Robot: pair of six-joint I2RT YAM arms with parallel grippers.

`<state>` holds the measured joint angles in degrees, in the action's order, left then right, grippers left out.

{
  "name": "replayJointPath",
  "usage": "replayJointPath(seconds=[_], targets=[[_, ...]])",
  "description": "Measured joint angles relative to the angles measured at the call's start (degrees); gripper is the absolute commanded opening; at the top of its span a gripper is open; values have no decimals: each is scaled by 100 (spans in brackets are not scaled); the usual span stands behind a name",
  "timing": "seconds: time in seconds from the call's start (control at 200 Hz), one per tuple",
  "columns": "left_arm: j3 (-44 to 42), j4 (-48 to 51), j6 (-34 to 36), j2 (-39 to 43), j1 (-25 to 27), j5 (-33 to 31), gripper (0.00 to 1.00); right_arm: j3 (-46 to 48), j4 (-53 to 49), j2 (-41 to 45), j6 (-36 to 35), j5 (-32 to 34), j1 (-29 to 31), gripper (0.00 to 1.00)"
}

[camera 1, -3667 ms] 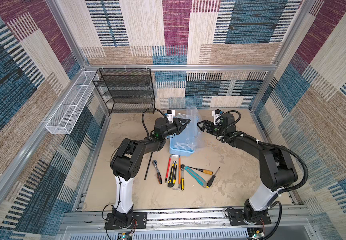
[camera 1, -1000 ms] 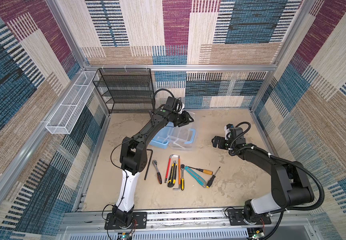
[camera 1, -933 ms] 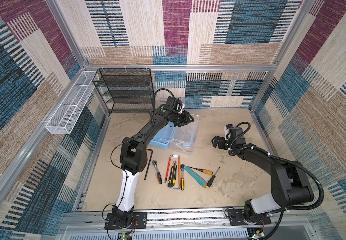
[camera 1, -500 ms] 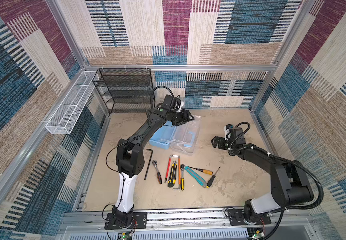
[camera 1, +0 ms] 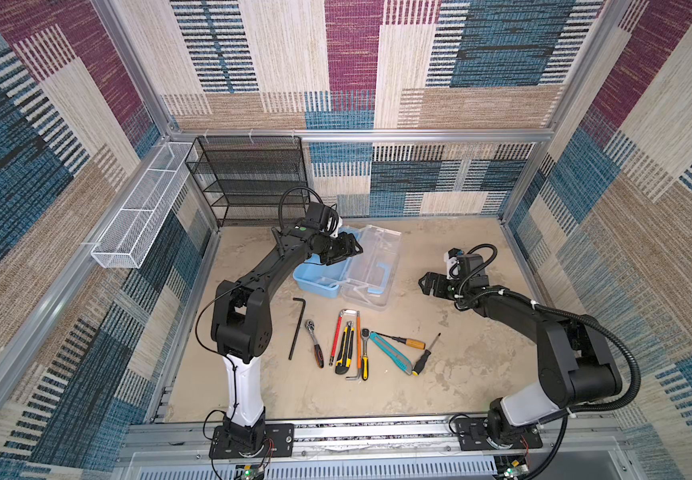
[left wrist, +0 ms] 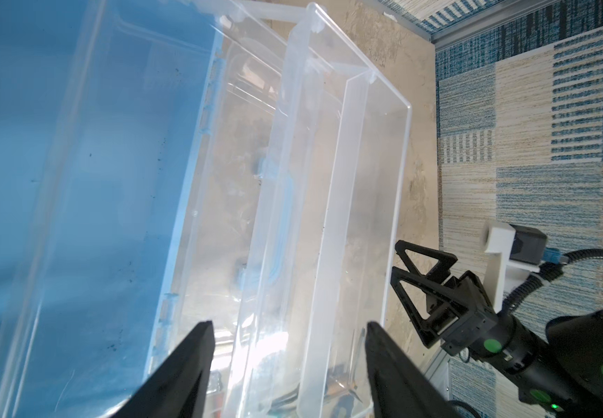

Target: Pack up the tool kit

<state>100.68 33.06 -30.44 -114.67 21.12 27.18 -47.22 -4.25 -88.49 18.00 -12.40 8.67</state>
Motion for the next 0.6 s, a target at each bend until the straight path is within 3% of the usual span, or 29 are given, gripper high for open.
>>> replayJointPath(seconds=[0.601], targets=[[382, -212, -306, -684, 286, 542, 67, 61, 0, 166, -28, -166, -243, 99]])
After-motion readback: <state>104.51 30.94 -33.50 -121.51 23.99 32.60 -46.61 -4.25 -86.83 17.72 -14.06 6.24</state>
